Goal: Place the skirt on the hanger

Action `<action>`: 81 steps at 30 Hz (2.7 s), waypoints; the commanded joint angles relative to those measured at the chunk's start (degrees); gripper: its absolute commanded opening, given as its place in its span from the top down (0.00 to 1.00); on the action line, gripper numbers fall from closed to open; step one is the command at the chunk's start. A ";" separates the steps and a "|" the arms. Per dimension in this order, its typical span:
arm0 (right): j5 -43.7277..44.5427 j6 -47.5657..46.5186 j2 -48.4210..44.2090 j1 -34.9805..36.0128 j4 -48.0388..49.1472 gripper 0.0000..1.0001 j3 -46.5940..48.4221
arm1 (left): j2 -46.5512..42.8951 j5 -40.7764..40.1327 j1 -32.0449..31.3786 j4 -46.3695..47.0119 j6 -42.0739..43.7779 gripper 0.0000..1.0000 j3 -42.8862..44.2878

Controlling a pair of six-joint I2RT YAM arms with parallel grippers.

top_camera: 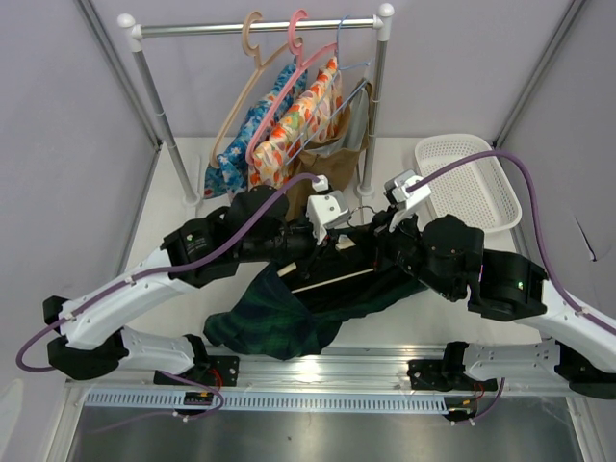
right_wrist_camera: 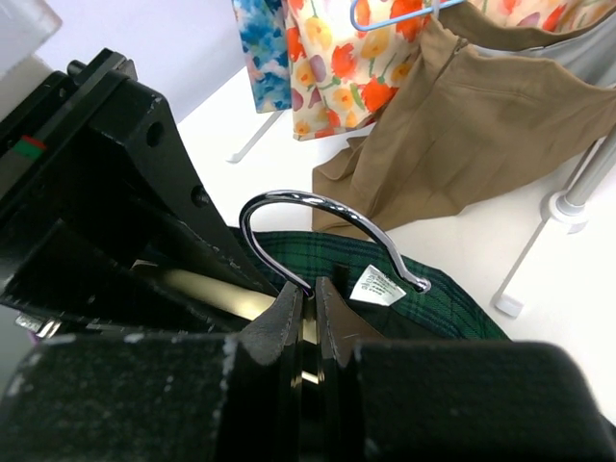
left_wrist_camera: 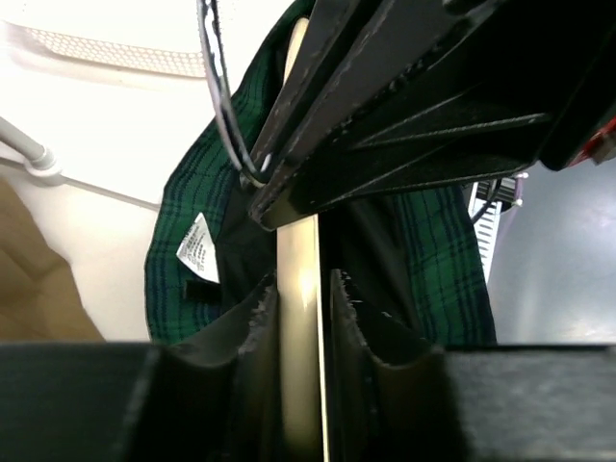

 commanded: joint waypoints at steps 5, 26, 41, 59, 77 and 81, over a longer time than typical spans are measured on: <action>-0.68 1.03 -0.96 -0.38 6.82 1.00 3.18 | -3.70 -0.71 -0.44 1.79 -0.01 0.97 -1.43; -7.26 6.21 5.19 -10.92 6.91 0.21 4.57 | -17.41 -7.91 -0.44 -2.42 -8.44 1.00 -10.39; -26.07 9.38 25.40 -22.79 13.14 0.20 27.34 | -28.48 -20.65 -0.35 -11.21 -17.58 1.00 -16.02; -40.84 8.85 45.43 -20.78 28.53 0.39 43.32 | -32.18 -28.49 -0.35 -18.25 -24.09 1.00 -17.60; -34.79 1.84 69.08 -14.89 29.14 0.66 65.49 | -33.67 -28.05 -0.35 -21.94 -25.50 1.00 -16.02; -28.73 -3.18 70.14 -12.69 27.83 0.64 65.49 | -33.67 -27.96 -0.35 -22.11 -25.50 1.00 -16.28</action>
